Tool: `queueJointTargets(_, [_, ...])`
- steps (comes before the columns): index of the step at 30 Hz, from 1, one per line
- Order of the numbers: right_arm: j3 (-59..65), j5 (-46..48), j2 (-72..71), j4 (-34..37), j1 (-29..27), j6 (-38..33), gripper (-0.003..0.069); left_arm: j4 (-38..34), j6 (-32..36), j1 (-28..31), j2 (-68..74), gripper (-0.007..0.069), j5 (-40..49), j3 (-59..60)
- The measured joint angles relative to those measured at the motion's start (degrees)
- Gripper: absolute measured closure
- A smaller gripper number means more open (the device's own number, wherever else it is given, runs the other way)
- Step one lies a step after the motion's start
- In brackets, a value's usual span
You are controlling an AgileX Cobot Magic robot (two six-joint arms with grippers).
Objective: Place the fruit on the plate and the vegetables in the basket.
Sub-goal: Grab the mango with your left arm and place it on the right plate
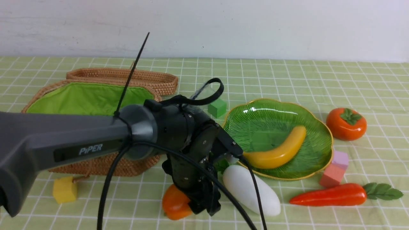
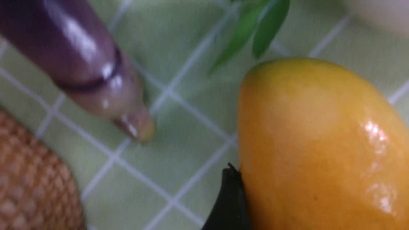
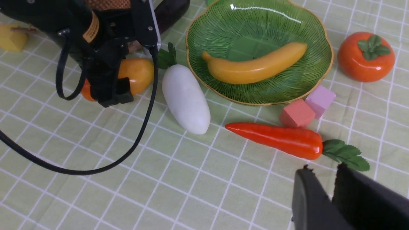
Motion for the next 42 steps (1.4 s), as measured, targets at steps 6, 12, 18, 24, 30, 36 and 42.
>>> queueJointTargets(6, [0.0,-0.89,0.0,0.07,0.0,0.0,0.052,-0.27,0.0,-2.61,-8.44,0.0047,5.53,-5.32])
queueJointTargets(12, [0.0,-6.37,0.0,0.64,0.0,-0.02,0.0519,-1.1,0.45,-2.87,-12.2,0.0047,2.0,-7.98])
queueJointTargets(18, [0.01,-12.51,0.0,1.08,0.0,-0.02,0.0518,-1.5,3.05,-2.83,-6.63,0.0047,-16.81,-8.83])
queueJointTargets(24, [0.01,-13.38,0.0,3.58,0.0,-0.02,0.0518,-0.83,3.06,-1.89,5.14,0.0047,-27.33,-17.32])
queueJointTargets(30, [0.01,-10.46,0.0,4.6,0.0,-0.02,0.0518,1.89,2.96,-1.6,16.74,0.0047,-27.27,-28.14])
queueJointTargets(36, [0.01,-7.92,0.0,5.35,0.0,-0.02,0.0516,2.29,2.82,-1.6,18.68,-0.0005,-26.58,-29.56])
queueJointTargets(42, [0.01,-7.81,0.0,5.18,0.05,-0.48,0.0516,2.29,0.7,-1.6,14.19,-0.004,-19.58,-29.73])
